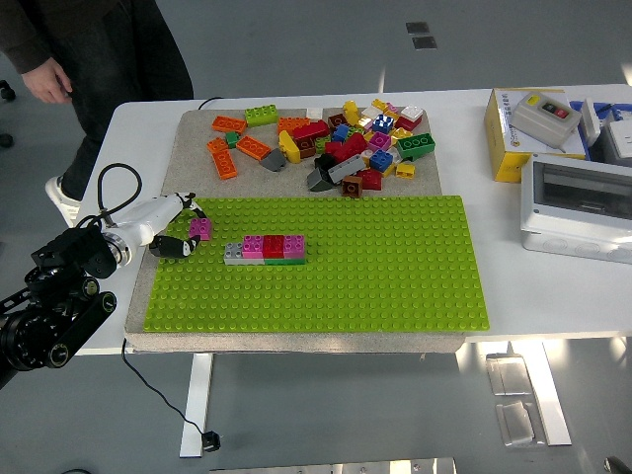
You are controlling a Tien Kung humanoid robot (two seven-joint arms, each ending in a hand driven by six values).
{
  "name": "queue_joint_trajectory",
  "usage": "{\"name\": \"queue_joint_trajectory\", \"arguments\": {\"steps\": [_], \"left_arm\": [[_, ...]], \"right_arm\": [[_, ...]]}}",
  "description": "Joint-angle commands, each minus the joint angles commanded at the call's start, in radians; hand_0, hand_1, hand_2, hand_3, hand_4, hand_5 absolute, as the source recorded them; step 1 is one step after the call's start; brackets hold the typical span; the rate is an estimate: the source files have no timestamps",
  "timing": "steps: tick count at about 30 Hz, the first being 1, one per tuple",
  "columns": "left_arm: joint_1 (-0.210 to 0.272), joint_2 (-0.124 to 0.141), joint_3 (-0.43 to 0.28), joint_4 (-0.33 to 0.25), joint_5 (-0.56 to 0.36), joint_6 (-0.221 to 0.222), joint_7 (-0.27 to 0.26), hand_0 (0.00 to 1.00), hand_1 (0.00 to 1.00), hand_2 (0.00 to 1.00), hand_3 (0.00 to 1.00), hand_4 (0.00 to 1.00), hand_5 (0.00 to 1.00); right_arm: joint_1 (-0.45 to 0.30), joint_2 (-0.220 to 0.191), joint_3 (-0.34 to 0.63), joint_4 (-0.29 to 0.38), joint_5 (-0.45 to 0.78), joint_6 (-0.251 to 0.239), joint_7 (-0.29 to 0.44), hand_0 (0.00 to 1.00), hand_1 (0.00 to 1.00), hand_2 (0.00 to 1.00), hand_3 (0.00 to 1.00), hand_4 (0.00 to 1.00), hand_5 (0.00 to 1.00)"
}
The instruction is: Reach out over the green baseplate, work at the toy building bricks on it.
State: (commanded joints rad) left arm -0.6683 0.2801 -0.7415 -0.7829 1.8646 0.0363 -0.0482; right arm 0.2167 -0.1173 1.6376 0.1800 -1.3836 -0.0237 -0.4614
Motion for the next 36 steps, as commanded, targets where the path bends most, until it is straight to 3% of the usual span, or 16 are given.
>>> {"name": "queue_joint_trajectory", "arguments": {"steps": [17,18,23,31,36], "left_arm": [[-0.001,-0.004,0.005,0.005,-0.005,0.007,0.001,0.942,0.966,0.995,0.635,0.551,0.175],[-0.001,-0.004,0.004,0.004,-0.005,0.009,0.000,0.938,0.962,0.989,0.627,0.513,0.151],[-0.001,-0.001,-0.007,-0.009,-0.006,0.013,-0.005,0.938,0.962,0.989,0.627,0.513,0.151],[0.001,0.014,-0.043,-0.065,-0.018,-0.010,0.002,0.933,0.959,0.984,0.574,0.496,0.152],[0.039,0.042,-0.100,-0.162,-0.037,-0.069,0.056,0.931,0.960,0.983,0.564,0.498,0.156]], "right_arm": [[-0.004,0.001,-0.013,0.000,0.007,0.000,0.004,0.654,0.568,0.602,0.748,0.590,0.998],[-0.003,0.001,-0.012,0.000,0.006,0.000,0.005,0.654,0.569,0.602,0.747,0.588,0.998],[-0.003,0.001,-0.011,0.000,0.004,0.000,0.005,0.654,0.569,0.602,0.747,0.588,0.998],[-0.002,-0.001,-0.006,0.000,0.001,-0.001,0.004,0.653,0.568,0.601,0.747,0.586,0.998],[-0.004,-0.004,-0.001,0.000,0.000,-0.002,0.006,0.653,0.565,0.600,0.746,0.585,0.998]]}}
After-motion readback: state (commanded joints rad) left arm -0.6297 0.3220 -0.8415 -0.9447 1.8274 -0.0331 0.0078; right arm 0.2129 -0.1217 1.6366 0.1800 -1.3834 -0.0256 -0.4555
